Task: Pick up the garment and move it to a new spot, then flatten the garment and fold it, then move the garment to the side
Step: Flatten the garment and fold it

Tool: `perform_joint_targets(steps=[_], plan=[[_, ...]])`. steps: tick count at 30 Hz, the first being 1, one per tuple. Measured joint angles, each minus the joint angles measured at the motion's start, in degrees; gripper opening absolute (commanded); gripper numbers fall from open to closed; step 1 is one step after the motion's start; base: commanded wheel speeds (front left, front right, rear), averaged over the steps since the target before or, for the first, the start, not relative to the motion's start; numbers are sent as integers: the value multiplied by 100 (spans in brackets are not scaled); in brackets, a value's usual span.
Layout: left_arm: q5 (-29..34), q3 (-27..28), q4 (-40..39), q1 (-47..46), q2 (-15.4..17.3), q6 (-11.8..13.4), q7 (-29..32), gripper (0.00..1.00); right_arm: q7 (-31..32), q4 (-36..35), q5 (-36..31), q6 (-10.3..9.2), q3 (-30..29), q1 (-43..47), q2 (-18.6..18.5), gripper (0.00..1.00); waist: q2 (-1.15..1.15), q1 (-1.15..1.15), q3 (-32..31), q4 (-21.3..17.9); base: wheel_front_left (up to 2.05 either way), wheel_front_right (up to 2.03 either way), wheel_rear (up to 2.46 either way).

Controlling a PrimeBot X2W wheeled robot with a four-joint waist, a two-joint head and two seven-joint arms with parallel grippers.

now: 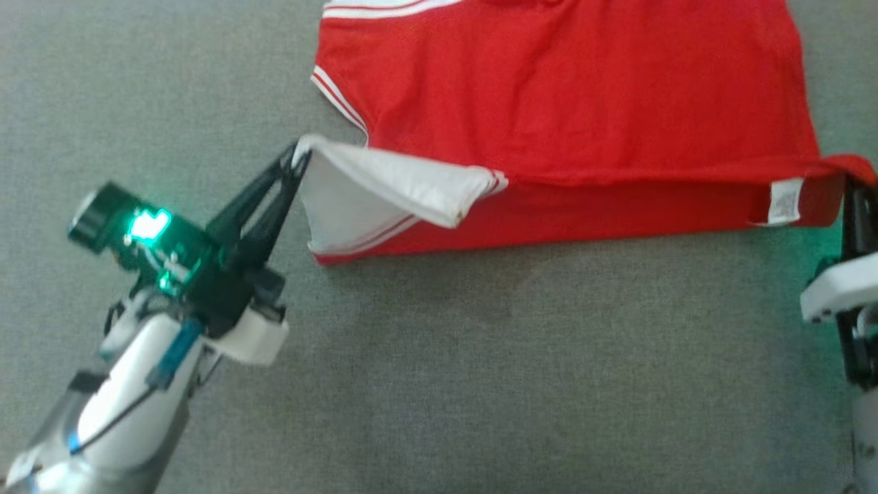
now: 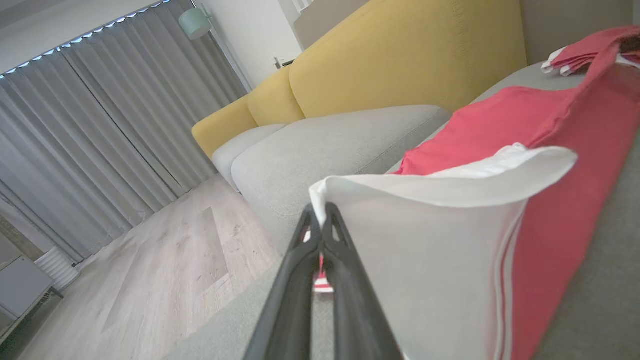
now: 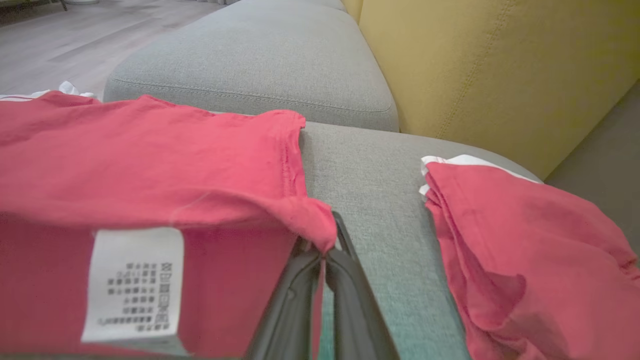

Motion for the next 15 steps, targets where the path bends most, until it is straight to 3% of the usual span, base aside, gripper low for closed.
perform_joint_targets(steps=[6, 7, 8, 9, 10, 11, 15], plan=[[9, -123, 370, -567, -129, -89, 0, 0, 8, 366, 0, 1, 125, -452, -118, 0, 0, 0, 231, 24, 0, 0, 0], [9, -166, 434, -670, -160, -93, 0, 6, 7, 431, 0, 0, 140, -521, -152, 0, 0, 0, 269, 37, 0, 0, 0], [9, -183, 517, -759, -201, -93, 0, 37, 7, 479, 0, 0, 151, -570, -178, 0, 0, 0, 298, 50, 0, 0, 0], [9, -197, 612, -833, -232, -93, 0, 96, 7, 538, 0, 1, 159, -619, -191, 11, 0, 0, 321, 63, 0, 0, 0], [9, -210, 691, -888, -249, -92, 0, 100, 5, 600, 1, 1, 167, -658, -200, 63, 0, 0, 341, 75, 0, 0, 0], [12, -224, 750, -932, -255, -88, 0, 100, 4, 660, 1, 1, 172, -700, -200, 100, 0, 0, 358, 84, 0, 0, 0], [40, -224, 771, -967, -319, 129, 0, 100, -146, 802, 2, 1, 138, -862, -180, 100, 0, -1, 352, 88, 0, 0, 0]])
